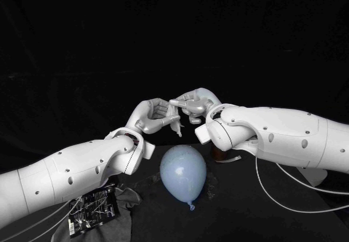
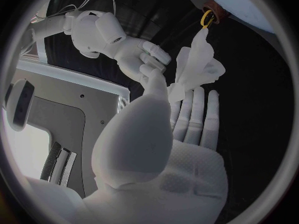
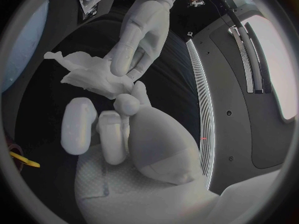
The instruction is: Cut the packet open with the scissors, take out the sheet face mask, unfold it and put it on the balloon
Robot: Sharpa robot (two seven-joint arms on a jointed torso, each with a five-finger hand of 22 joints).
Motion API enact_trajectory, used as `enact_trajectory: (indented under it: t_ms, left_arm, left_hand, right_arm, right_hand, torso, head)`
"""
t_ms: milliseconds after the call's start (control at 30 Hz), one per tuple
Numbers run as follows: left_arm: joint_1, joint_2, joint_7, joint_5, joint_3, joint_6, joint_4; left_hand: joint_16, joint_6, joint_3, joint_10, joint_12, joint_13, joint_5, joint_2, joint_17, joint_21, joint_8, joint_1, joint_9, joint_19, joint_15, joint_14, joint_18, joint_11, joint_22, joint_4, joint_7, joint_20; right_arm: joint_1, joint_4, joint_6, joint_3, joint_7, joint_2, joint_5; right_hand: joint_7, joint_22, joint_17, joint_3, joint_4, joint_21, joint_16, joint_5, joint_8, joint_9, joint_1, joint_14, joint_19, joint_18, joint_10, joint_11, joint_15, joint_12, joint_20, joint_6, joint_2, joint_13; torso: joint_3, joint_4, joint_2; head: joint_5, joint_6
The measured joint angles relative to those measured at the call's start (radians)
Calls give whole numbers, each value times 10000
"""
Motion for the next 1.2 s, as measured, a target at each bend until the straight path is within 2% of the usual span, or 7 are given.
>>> enact_trajectory:
  t_ms: [200,500,633,867,1000,1067,1200]
  left_arm:
    - [0,12,30,211,0,0,-24]
    - [-4,-4,106,576,-4,-2,-19]
    - [-6,-17,137,715,-6,11,-12]
    - [2,-83,195,884,1,148,10]
    - [4,-118,202,962,3,262,16]
    - [3,-160,201,1012,3,337,17]
    - [0,-219,167,1087,2,497,27]
  left_hand:
    - [140,1111,574,599,211,-8,0,1386,-60,14,-369,208,-498,54,-322,395,-1,-349,29,4,75,-23]
    - [-40,1667,1751,1315,-233,-228,-33,1965,-337,81,-711,640,-825,77,-511,908,-1,-563,29,25,-136,1]
    - [-287,1726,2871,1562,-686,-228,-83,1797,-532,81,-857,415,-947,77,-474,1083,-3,-530,29,60,-75,1]
    - [-470,1830,5616,1756,-1203,-200,-82,855,-694,128,-1007,-679,-961,77,-475,1155,-4,-473,28,-4,-46,0]
    - [-470,1832,6408,1847,-1251,-191,-82,573,-696,128,-1023,-961,-915,76,-440,1190,-4,-494,28,-58,-45,0]
    - [-470,1831,6633,1847,-1251,-190,-82,555,-696,128,-945,-1049,-866,77,-439,1191,-4,-494,27,-74,-45,0]
    - [-470,1830,6860,1910,-1251,-190,-43,480,-696,190,-844,-1183,-784,76,-439,1191,-4,-486,27,-79,-44,0]
  right_arm:
    - [-14,34,-2,0,4,-6,9]
    - [-70,-61,2,-3,4,3,-5]
    - [-96,-146,3,-10,-9,18,-20]
    - [-136,-259,7,-32,-14,27,-20]
    - [-145,-274,49,-38,52,-1,-10]
    - [-156,-305,76,-38,102,-55,-24]
    - [-203,-385,142,-52,200,-145,-93]
  right_hand:
    - [0,3,0,-27,-27,0,-27,0,-4,1,0,0,0,-2,-1,0,0,0,0,0,0,13]
    - [-1,3,5,-27,-27,0,8,48,-25,2,-53,0,-1,62,28,28,0,-2,1,-1,53,45]
    - [-2,2,9,-27,-27,0,8,48,15,2,-53,0,-1,102,28,28,0,-4,1,-2,53,48]
    - [-36,-5,9,-88,-88,-131,3,47,-11,3,-216,0,-1,101,28,27,0,-105,1,-115,210,34]
    - [284,-4,8,567,-886,-540,1,95,-608,328,-1146,14,-279,113,341,-163,10,-412,135,-793,-132,-165]
    - [454,-3,8,388,-889,-679,0,86,-937,100,-1389,81,-372,155,674,-363,73,-465,228,-993,-337,-200]
    - [640,0,1,168,-831,-736,-15,86,-1311,-93,-1495,133,-434,157,734,-361,124,-507,290,-1215,-435,-223]
  torso:
    - [-1,0,0]
    - [-4,5,-1]
    - [-4,4,-1]
    - [0,2,-1]
    - [0,3,1]
    - [0,3,4]
    - [1,2,7]
  head:
    - [-9,10]
    - [0,-6]
    - [3,-11]
    - [4,-21]
    - [-2,-37]
    - [-2,-48]
    - [16,-71]
